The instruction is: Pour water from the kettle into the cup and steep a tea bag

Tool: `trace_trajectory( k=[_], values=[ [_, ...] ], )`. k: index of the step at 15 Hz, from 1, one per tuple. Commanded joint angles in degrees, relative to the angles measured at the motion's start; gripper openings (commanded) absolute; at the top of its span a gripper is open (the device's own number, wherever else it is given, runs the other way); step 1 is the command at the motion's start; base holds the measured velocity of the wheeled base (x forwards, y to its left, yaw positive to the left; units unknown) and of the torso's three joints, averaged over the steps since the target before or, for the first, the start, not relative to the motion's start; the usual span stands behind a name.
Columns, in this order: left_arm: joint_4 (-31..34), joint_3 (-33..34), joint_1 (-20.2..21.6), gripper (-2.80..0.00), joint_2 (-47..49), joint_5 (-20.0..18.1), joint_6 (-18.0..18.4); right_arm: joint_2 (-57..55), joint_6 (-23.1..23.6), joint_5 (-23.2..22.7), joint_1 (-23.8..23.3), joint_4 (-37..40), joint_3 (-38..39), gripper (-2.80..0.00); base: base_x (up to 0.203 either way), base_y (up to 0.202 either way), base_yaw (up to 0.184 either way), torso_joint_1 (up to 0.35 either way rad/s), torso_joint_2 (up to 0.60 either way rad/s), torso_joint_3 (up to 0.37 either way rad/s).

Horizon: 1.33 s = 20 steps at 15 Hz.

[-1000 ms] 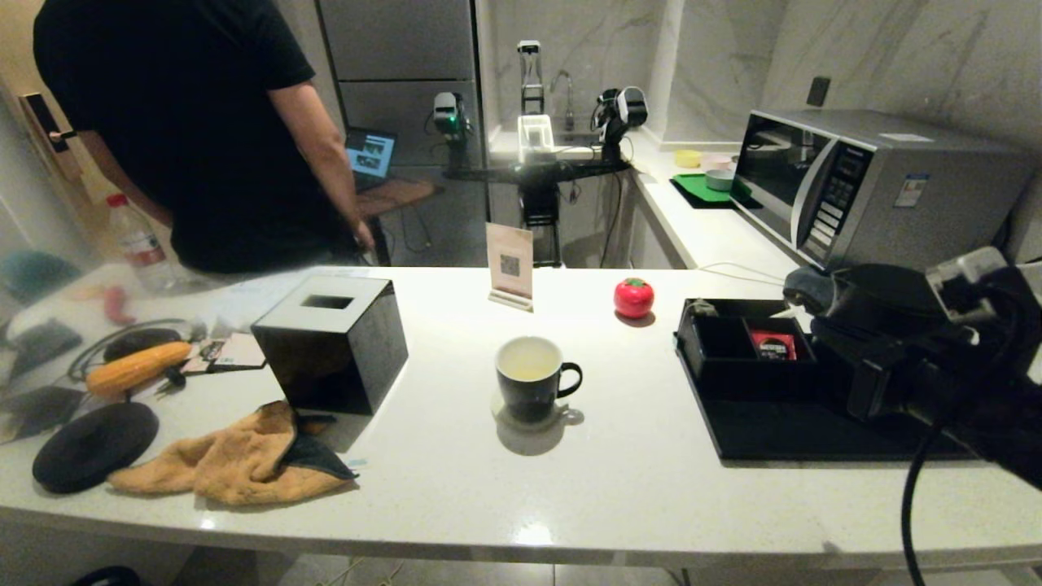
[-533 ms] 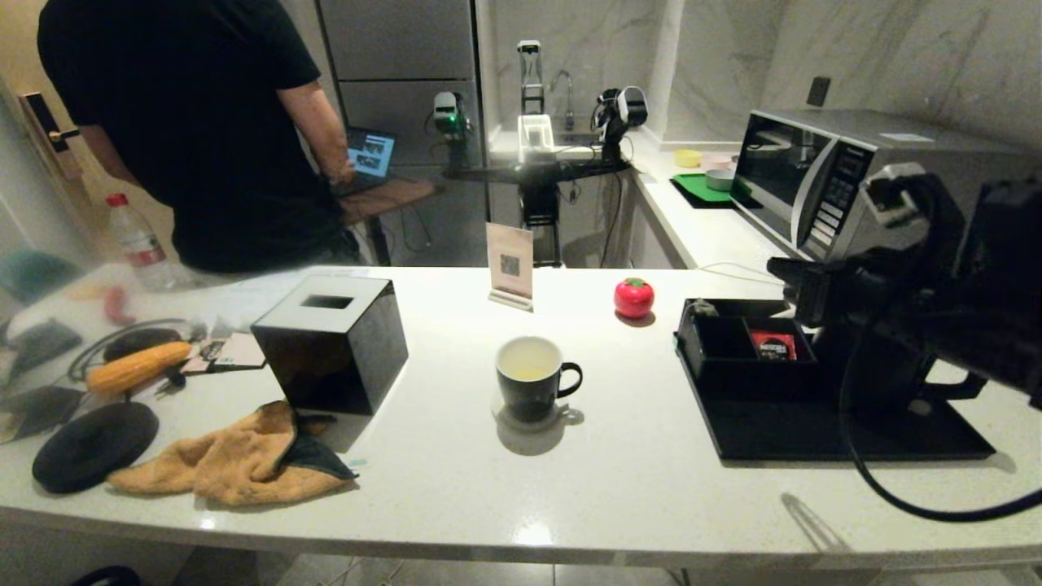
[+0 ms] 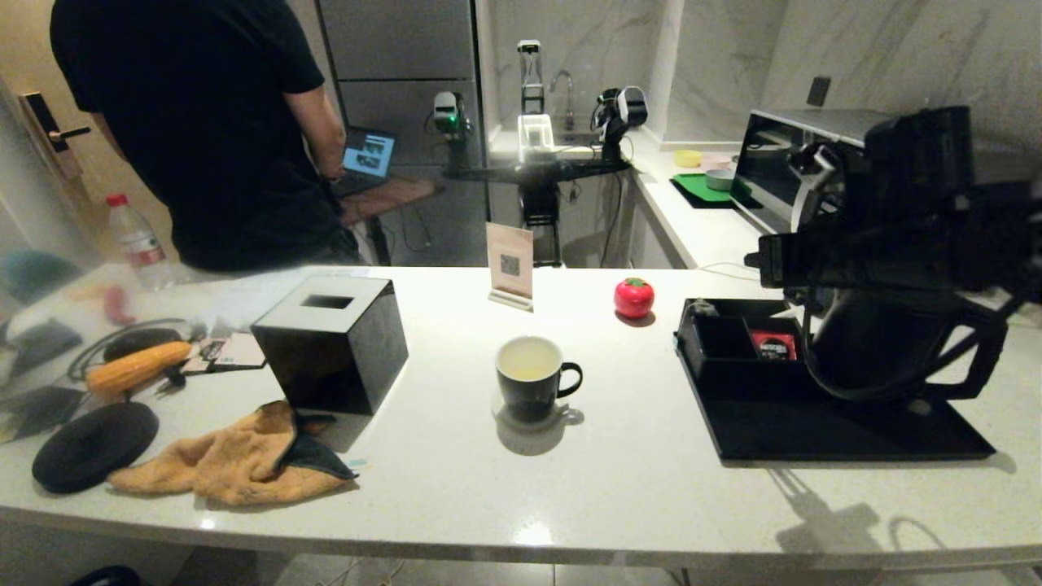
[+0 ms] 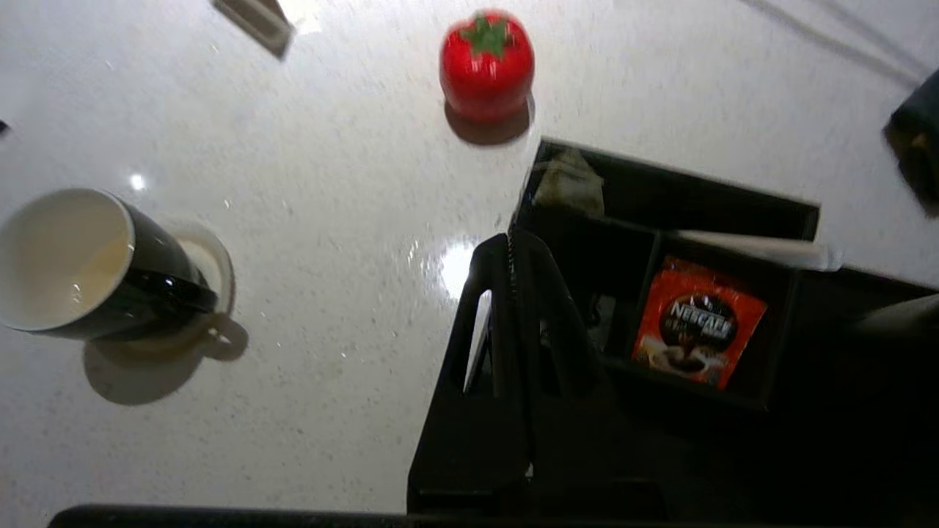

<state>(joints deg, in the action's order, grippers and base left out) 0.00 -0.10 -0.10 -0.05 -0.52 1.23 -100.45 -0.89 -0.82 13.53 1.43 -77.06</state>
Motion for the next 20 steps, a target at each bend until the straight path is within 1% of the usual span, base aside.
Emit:
trace_trajectory(
  k=[1, 3, 6, 7, 9, 11, 16, 17, 20],
  values=[
    [0.0, 0.0, 0.0, -2.80, 0.0, 0.0, 0.0, -6.3, -0.6, 0.3, 0.0, 8.2, -7.7, -2.80, 0.000, 0.000, 0.000, 0.000, 0.00, 0.000],
    [0.0, 0.0, 0.0, -2.80, 0.0, 0.0, 0.0, -9.7, -2.5, 0.4, 0.0, 13.6, -13.9, -2.80, 0.000, 0.000, 0.000, 0.000, 0.00, 0.000],
    [0.0, 0.0, 0.0, -2.80, 0.0, 0.0, 0.0, -16.0, -7.0, 0.5, 0.0, 21.8, -23.6, -2.80, 0.000, 0.000, 0.000, 0.000, 0.00, 0.000],
    [0.0, 0.0, 0.0, -2.80, 0.0, 0.0, 0.0, -17.8, -8.2, 0.5, 0.0, 23.5, -25.6, -2.80, 0.000, 0.000, 0.000, 0.000, 0.00, 0.000],
    [0.0, 0.0, 0.0, -2.80, 0.0, 0.0, 0.0, -20.3, -8.8, 1.2, -0.1, 24.2, -26.4, -2.80, 0.000, 0.000, 0.000, 0.000, 0.00, 0.000],
    [0.0, 0.0, 0.0, -2.80, 0.0, 0.0, 0.0, -22.3, -9.1, 3.5, -0.2, 24.2, -26.9, -2.80, 0.000, 0.000, 0.000, 0.000, 0.00, 0.000],
    [0.0, 0.0, 0.0, -2.80, 0.0, 0.0, 0.0, -24.2, -9.3, 4.7, -0.3, 24.2, -28.3, -2.80, 0.000, 0.000, 0.000, 0.000, 0.00, 0.000],
    [0.0, 0.0, 0.0, -2.80, 0.0, 0.0, 0.0, -24.3, -9.3, 4.7, -0.3, 24.2, -28.6, 0.00, 0.000, 0.000, 0.000, 0.000, 0.00, 0.000],
    [0.0, 0.0, 0.0, -2.80, 0.0, 0.0, 0.0, -24.2, -9.0, 5.0, -0.3, 24.0, -28.7, 0.00, 0.000, 0.000, 0.000, 0.000, 0.00, 0.000]
  ],
)
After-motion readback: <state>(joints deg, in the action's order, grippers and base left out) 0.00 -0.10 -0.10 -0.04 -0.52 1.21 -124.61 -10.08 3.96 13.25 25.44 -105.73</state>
